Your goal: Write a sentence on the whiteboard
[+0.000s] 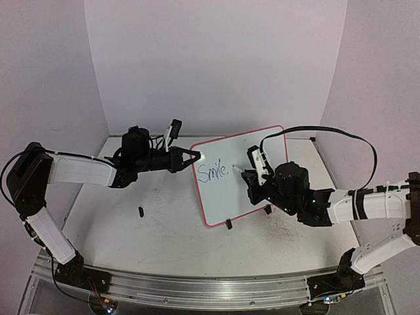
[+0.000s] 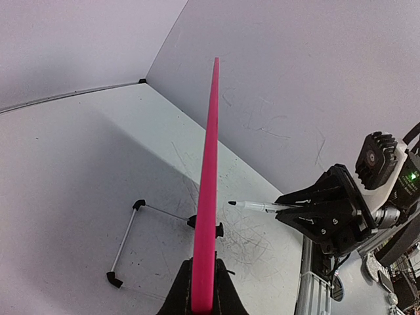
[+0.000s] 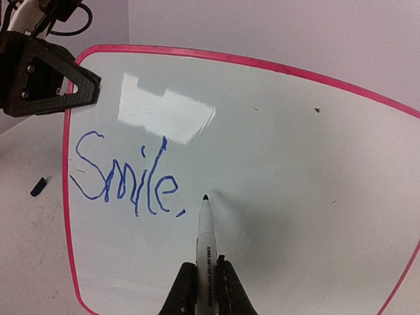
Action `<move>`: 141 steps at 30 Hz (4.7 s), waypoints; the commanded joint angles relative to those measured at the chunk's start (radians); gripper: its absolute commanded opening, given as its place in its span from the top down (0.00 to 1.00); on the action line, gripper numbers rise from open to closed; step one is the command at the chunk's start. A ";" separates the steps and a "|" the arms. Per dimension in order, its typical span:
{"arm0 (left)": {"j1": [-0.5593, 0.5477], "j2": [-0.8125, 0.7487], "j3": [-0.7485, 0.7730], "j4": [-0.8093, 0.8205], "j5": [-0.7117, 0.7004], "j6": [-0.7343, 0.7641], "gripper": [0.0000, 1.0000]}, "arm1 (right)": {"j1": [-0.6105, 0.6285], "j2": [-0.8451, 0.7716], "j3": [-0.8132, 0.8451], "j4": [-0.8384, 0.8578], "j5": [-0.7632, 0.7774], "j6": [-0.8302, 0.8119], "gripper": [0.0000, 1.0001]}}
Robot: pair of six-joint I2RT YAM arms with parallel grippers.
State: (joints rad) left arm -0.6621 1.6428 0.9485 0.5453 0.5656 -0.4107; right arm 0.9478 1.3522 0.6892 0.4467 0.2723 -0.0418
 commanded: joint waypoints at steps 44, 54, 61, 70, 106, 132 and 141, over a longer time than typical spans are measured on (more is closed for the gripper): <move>-0.004 0.006 0.004 -0.108 0.014 0.084 1.00 | 0.007 0.091 0.052 0.069 0.055 0.004 1.00; -0.004 0.009 0.003 -0.108 0.013 0.085 1.00 | 0.016 0.088 0.039 0.043 0.046 0.019 1.00; -0.004 0.011 0.003 -0.108 0.013 0.084 1.00 | 0.017 0.073 0.031 0.024 0.085 0.033 1.00; -0.004 0.011 0.002 -0.108 0.016 0.084 1.00 | 0.017 0.074 0.034 0.020 0.141 0.034 1.00; -0.004 0.005 0.004 -0.107 0.025 0.081 1.00 | 0.049 0.114 0.075 -0.021 0.132 0.104 1.00; -0.005 0.012 0.004 -0.108 0.020 0.090 1.00 | -0.034 -0.083 -0.051 0.046 0.004 0.005 1.00; -0.006 -0.002 -0.009 -0.108 0.008 0.088 1.00 | -0.031 -0.045 -0.037 0.048 -0.009 0.018 1.00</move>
State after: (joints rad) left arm -0.6582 1.6428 0.9489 0.5392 0.5807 -0.4015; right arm 0.9108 1.3028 0.6388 0.4616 0.2699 -0.0209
